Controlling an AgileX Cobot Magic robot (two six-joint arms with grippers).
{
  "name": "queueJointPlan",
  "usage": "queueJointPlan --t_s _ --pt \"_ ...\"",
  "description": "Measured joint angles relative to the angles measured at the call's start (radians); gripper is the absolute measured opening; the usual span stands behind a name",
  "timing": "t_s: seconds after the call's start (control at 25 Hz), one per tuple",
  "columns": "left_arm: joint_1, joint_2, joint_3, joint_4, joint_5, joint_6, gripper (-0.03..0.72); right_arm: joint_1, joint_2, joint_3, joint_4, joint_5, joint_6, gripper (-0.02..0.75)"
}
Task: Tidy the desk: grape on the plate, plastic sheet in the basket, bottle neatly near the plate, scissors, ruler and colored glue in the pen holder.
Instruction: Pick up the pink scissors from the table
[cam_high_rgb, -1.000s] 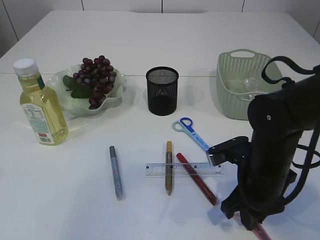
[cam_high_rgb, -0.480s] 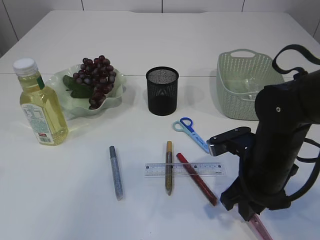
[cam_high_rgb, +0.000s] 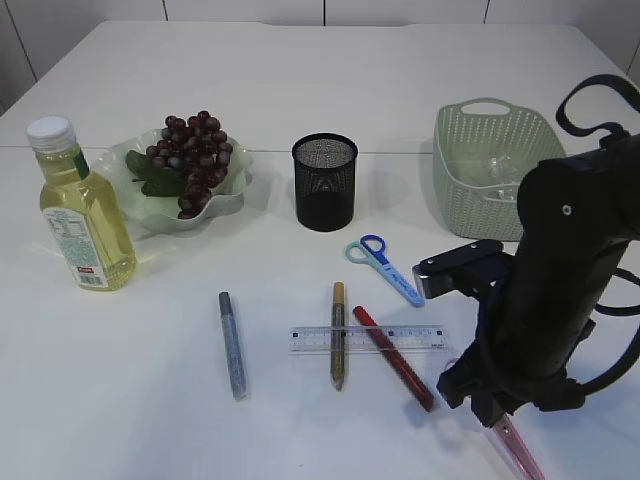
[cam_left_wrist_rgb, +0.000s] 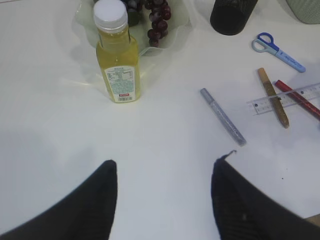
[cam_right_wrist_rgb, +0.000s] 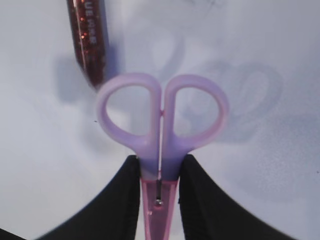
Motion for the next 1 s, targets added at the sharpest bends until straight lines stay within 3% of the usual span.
queueJointPlan --t_s 1.0 --pt "0.000 0.000 0.000 0.002 0.000 0.000 0.435 0.000 0.054 0.000 0.000 -0.037 0.000 0.215"
